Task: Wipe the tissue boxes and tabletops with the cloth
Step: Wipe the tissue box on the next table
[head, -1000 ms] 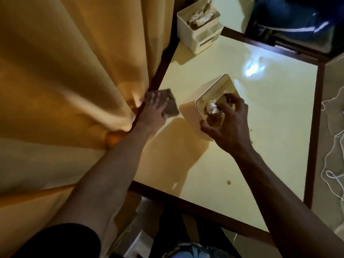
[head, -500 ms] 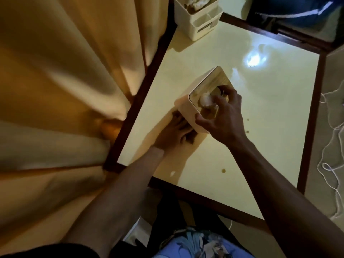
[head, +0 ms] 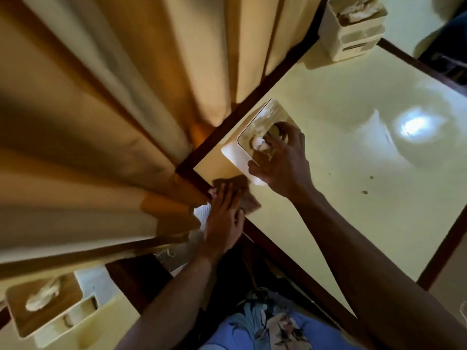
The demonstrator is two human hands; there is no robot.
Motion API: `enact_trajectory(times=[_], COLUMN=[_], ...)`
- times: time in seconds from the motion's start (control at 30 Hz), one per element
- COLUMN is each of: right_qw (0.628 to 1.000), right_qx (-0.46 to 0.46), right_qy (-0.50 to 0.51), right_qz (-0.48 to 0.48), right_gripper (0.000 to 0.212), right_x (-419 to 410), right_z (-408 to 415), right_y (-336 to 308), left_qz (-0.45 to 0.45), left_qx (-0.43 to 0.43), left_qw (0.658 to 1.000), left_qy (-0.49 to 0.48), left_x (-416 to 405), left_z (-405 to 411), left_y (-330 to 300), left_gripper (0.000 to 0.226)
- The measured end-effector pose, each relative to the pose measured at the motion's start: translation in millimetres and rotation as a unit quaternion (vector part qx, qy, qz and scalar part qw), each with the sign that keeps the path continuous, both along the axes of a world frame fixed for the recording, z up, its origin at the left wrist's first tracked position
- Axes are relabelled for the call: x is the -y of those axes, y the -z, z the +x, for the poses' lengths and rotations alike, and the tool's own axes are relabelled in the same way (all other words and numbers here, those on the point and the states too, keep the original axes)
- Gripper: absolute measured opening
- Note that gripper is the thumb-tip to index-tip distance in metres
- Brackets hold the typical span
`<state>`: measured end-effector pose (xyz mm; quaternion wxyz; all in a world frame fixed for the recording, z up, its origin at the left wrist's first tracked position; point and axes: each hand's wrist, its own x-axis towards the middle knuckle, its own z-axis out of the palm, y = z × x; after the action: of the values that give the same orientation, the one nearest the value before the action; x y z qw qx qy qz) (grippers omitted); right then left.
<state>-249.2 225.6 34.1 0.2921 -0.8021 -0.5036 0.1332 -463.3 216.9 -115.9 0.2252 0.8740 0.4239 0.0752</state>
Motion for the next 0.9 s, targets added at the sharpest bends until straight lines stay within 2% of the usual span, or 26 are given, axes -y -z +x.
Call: enact_trajectory(times=[0.1,0.2,0.27,0.37,0.47,0.5,0.6,0.7,0.8,0.9], right_qw=[1.0,0.999,0.999,0.999,0.999,0.999,0.999,0.999,0.999,0.999], right_qx=[-0.003,-0.015,-0.016,-0.009,-0.004,-0.003,0.0,-0.001,-0.005,-0.008], right_qy=[-0.024,-0.039,-0.041,-0.039,-0.045,-0.048,-0.048,-0.026,0.013,0.041], right_qz=[-0.006,-0.003,-0.011,-0.005,-0.004,-0.004,-0.014,-0.029,-0.041,-0.028], right_gripper=[0.059,0.06,0.06,0.059,0.059,0.06,0.061,0.061,0.062,0.062], right_x=[5,12,16,16,12,10,5,-1,-8,-13], right_z=[-8,-13,-16,-18,-22,-24,-32,-34,-29,-21], right_y=[0,0,-1,-1,1,3,5,4,0,-6], left_qz=[-0.029,-0.023,0.011,0.014,0.036,0.023,-0.002,-0.066,-0.192,-0.258], left_qx=[-0.014,0.007,0.001,-0.085,-0.196,-0.191,-0.098,0.009,0.098,0.145], left_qw=[0.998,0.997,0.999,0.995,0.98,0.981,0.989,0.994,0.969,0.935], left_qy=[0.049,0.075,0.045,-0.042,-0.011,-0.026,-0.107,-0.091,-0.124,-0.196], left_x=[36,18,-5,-68,-122,-129,-128,-123,-123,-131], left_z=[15,5,-8,-32,-51,-50,-22,10,40,54], left_y=[1,5,5,14,26,23,6,-15,-36,-56], left_gripper=[0.059,0.059,0.058,0.062,0.085,0.083,0.058,0.054,0.057,0.041])
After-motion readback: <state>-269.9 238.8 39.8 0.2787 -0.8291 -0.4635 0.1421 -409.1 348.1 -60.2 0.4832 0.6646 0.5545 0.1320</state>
